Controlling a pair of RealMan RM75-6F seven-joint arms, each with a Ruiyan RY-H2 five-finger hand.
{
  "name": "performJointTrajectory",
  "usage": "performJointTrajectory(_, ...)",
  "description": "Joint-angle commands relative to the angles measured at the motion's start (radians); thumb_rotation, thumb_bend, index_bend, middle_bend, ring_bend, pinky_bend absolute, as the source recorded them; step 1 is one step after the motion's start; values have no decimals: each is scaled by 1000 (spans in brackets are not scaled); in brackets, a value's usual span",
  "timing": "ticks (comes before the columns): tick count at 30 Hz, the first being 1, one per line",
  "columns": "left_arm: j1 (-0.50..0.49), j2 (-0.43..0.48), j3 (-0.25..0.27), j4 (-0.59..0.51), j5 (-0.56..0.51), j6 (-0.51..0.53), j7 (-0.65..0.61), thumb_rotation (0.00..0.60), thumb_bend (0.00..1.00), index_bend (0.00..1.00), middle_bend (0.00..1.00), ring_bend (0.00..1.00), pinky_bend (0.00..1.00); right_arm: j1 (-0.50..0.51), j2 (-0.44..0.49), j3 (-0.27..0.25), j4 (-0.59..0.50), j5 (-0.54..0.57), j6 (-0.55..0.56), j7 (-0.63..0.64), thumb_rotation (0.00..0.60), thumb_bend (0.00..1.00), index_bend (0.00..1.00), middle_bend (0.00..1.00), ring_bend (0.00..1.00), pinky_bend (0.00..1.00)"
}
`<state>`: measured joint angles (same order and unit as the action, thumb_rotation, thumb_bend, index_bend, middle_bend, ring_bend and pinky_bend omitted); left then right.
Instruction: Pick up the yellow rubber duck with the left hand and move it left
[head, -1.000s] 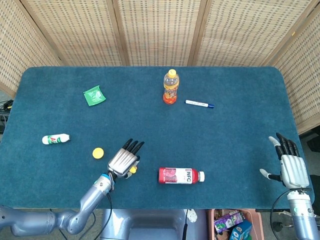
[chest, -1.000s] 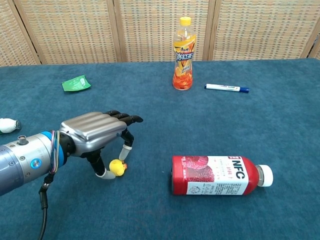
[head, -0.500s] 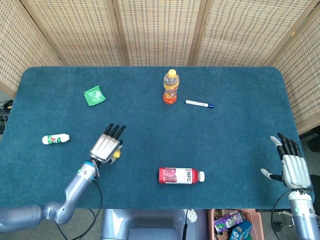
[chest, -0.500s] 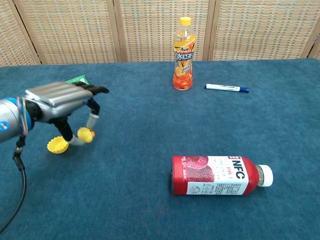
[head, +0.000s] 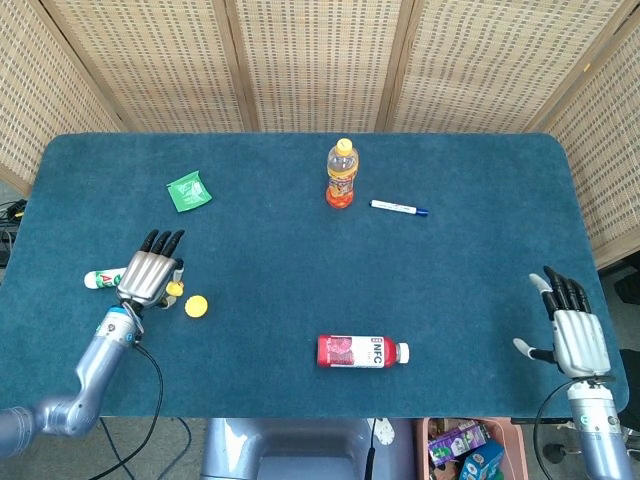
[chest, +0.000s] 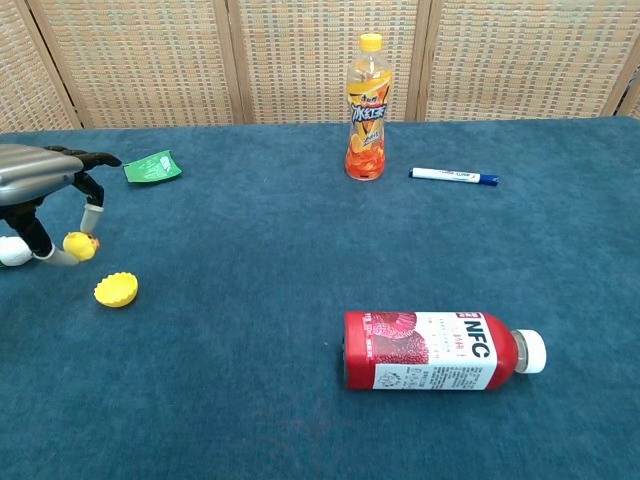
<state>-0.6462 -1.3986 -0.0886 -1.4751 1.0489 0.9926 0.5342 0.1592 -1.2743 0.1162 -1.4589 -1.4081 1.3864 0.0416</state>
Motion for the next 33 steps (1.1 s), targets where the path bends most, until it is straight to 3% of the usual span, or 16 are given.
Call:
performJointTrajectory(1,17,2,19,-8,35,15,-25,600,203,580,0,0,0,0,-1,-2,-3,-3,1,-5,600,0,0,0,0,0)
performJointTrajectory(8,37,5,39,-25,67,30,-43,600,202,580,0,0,0,-4,0,-8,-6,-10,8,-8,600,0,0,0,0,0)
performJointTrajectory(33,-2,-70,20,-4,32,-4,14,600,203,580,0,0,0,-10,7,-6,-13,-22,28,5,600,0,0,0,0,0)
